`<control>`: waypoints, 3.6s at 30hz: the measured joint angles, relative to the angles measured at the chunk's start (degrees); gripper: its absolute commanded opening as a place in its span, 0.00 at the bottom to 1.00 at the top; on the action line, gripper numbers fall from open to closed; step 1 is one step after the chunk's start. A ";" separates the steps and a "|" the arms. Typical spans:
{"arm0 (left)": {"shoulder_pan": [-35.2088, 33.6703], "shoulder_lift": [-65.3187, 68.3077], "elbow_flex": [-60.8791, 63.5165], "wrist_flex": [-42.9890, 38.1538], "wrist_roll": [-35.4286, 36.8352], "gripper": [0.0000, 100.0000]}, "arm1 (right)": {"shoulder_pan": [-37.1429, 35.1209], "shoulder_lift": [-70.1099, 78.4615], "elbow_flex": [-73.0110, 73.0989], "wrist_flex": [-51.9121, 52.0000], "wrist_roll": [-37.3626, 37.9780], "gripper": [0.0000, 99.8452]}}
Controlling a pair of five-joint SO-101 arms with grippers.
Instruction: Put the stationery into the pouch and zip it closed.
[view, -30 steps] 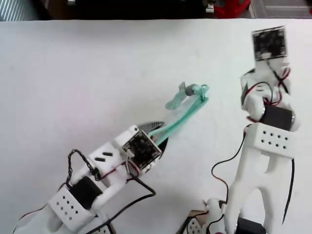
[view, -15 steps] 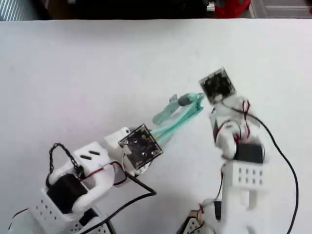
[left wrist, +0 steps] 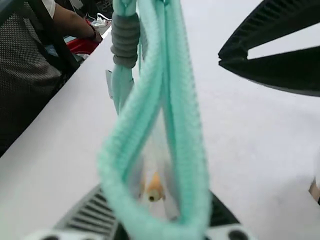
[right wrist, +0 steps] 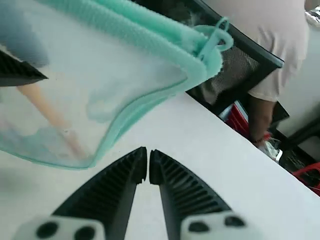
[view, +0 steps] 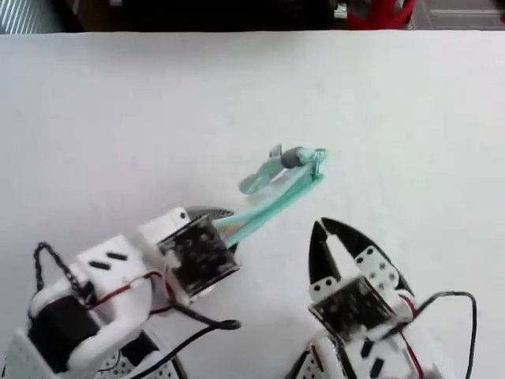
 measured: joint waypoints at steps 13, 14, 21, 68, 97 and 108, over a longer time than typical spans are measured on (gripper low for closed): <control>0.00 -1.23 -19.08 15.91 -0.53 0.02 | -18.99 7.12 -16.70 3.43 -13.27 0.28; 0.35 -1.23 -19.16 16.35 -0.53 0.02 | -19.78 8.09 -17.23 2.99 -13.27 0.28; 11.87 -1.23 -19.16 18.81 -0.53 0.02 | -24.97 13.45 -19.16 2.20 -13.54 0.33; 21.36 -2.37 -25.49 22.42 0.18 0.02 | -31.38 18.81 -21.19 5.89 -0.18 0.02; 14.24 -3.60 -6.59 4.13 -1.58 0.05 | -41.58 18.64 -20.31 5.89 8.35 0.02; 1.32 -3.25 -4.66 0.79 1.32 0.18 | -25.67 10.99 -4.66 -11.08 9.23 0.02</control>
